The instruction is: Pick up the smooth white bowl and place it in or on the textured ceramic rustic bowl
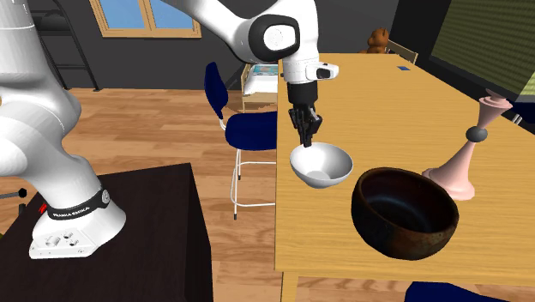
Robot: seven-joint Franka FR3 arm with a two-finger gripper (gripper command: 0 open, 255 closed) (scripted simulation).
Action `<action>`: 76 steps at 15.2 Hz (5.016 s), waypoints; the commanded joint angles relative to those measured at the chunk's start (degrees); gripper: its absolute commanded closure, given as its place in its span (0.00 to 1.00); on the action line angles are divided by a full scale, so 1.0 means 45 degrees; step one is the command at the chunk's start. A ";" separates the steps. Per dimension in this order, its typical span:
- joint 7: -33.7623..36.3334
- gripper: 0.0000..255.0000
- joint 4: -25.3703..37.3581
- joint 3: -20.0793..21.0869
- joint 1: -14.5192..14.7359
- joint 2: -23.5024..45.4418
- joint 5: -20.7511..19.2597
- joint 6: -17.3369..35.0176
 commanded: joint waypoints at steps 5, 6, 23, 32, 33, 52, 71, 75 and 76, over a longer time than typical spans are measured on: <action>0.0000 1.00 -0.0001 -0.0001 -0.0002 0.0003 -0.0001 0.0000; -0.0048 1.00 0.0069 0.0008 -0.0004 -0.0079 0.0038 -0.0147; -0.0764 1.00 0.1728 0.0106 0.0009 -0.1092 0.0543 -0.2746; -0.1082 1.00 0.2956 0.0135 0.0032 -0.1334 0.0704 -0.4188; -0.1115 1.00 0.3109 0.0138 0.0035 -0.1348 0.0718 -0.4351; -0.4162 1.00 0.8624 -0.0863 -0.1360 0.1088 0.1135 -0.6886; -0.5410 1.00 0.9532 -0.1262 -0.2387 0.2867 0.1416 -0.5776; -0.5295 1.00 0.8698 -0.1264 -0.2397 0.2767 0.1385 -0.5050; -0.5267 1.00 0.8506 -0.1265 -0.2400 0.2753 0.1376 -0.4875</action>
